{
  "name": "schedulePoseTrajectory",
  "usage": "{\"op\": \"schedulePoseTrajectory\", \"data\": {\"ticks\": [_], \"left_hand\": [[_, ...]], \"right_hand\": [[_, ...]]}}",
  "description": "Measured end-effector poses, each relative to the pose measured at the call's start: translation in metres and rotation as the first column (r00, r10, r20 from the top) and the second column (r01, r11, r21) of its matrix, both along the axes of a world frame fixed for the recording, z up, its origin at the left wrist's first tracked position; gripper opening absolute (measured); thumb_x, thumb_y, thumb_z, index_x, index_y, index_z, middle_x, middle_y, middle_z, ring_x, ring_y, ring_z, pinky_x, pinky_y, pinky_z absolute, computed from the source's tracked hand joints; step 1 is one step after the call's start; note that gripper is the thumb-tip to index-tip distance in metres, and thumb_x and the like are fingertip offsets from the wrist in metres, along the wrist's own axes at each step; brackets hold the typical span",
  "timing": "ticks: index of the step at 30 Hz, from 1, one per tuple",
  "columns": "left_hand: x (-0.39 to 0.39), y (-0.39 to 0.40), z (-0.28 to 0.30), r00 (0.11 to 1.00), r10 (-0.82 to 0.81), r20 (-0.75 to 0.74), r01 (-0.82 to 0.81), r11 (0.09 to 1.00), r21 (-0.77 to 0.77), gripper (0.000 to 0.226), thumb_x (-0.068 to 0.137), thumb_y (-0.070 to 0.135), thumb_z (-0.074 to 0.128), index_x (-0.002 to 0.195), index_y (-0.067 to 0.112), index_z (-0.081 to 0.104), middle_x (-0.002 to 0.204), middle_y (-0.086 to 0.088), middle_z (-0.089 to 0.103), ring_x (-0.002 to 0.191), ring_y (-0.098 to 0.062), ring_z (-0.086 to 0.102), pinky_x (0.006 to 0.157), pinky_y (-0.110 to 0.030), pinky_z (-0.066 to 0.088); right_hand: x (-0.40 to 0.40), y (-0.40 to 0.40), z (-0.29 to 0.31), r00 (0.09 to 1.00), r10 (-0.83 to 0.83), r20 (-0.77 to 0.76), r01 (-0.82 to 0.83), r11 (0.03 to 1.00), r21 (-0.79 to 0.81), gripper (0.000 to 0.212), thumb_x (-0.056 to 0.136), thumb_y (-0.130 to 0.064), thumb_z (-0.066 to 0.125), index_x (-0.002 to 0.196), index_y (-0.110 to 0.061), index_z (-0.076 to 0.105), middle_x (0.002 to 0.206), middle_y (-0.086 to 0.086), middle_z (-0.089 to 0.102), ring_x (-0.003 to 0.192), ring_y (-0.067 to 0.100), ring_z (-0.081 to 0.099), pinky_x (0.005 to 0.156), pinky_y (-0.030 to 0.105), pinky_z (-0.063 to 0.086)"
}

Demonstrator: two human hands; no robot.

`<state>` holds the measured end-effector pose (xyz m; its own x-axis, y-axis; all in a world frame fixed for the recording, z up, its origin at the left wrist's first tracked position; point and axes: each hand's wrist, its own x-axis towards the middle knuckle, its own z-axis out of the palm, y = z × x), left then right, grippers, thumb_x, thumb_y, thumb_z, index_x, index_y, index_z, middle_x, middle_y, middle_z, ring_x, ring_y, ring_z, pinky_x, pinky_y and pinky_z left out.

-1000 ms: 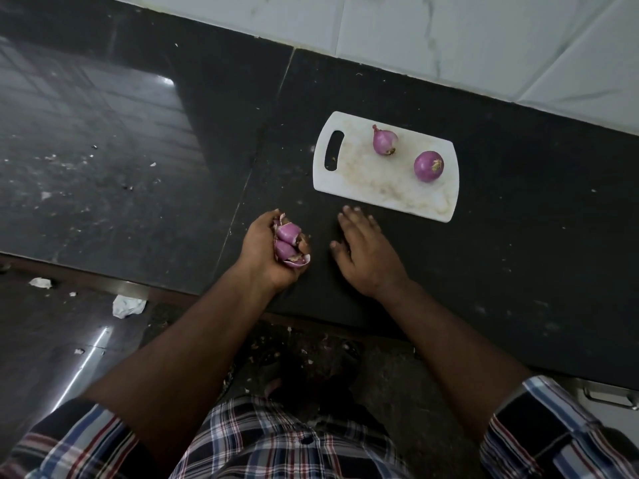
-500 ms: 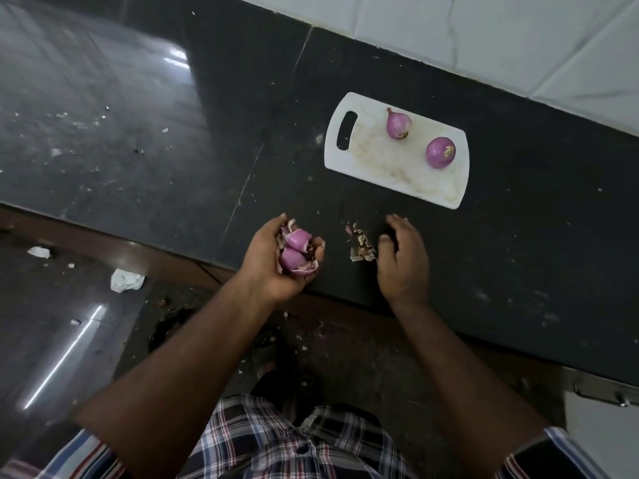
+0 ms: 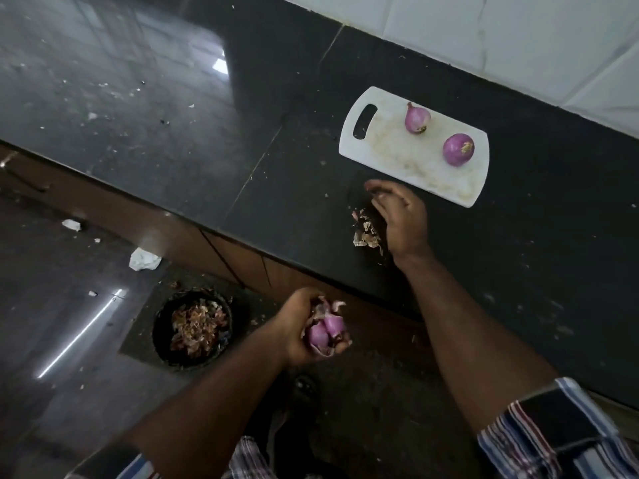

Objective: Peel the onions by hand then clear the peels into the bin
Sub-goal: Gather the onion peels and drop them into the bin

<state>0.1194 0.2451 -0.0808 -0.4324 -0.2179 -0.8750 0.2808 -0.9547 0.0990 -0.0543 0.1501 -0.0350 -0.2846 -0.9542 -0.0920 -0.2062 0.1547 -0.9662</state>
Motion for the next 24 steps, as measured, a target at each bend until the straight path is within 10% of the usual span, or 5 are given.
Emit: {"op": "schedulePoseTrajectory", "data": {"ticks": [9,17,24], "left_hand": [[-0.011,-0.018,-0.023,0.995,-0.062,-0.084,0.057,0.996,-0.062,0.039,0.096,0.035,0.041,0.085,0.011,0.07,0.079,-0.009,0.072,0.07,-0.026,0.069,0.085,-0.048,0.052],[0.0,-0.024,-0.025,0.978,0.07,-0.198,-0.068,0.998,0.018,0.047,0.097,0.043,0.042,0.097,0.01,0.076,0.107,-0.012,0.073,0.093,-0.028,0.07,0.09,-0.045,0.053],[-0.001,-0.025,-0.021,0.989,0.067,-0.134,-0.069,0.998,-0.007,0.045,0.098,0.044,0.04,0.102,0.011,0.071,0.097,-0.01,0.075,0.083,-0.026,0.072,0.078,-0.044,0.056]], "right_hand": [[0.027,0.002,-0.007,0.895,0.404,-0.191,-0.417,0.908,-0.031,0.037,0.082,-0.023,0.05,0.106,-0.012,0.076,0.112,0.005,0.074,0.112,0.02,0.067,0.102,0.05,0.049],[0.04,0.061,0.0,0.898,0.364,0.248,-0.365,0.93,-0.043,0.032,0.087,-0.005,0.044,0.091,-0.007,0.075,0.099,0.019,0.074,0.102,0.036,0.068,0.094,0.049,0.055],[-0.009,0.05,-0.016,0.955,0.072,-0.289,-0.098,0.992,-0.079,0.031,0.088,-0.017,0.05,0.108,-0.012,0.074,0.111,0.003,0.073,0.108,0.014,0.066,0.098,0.045,0.052]]}}
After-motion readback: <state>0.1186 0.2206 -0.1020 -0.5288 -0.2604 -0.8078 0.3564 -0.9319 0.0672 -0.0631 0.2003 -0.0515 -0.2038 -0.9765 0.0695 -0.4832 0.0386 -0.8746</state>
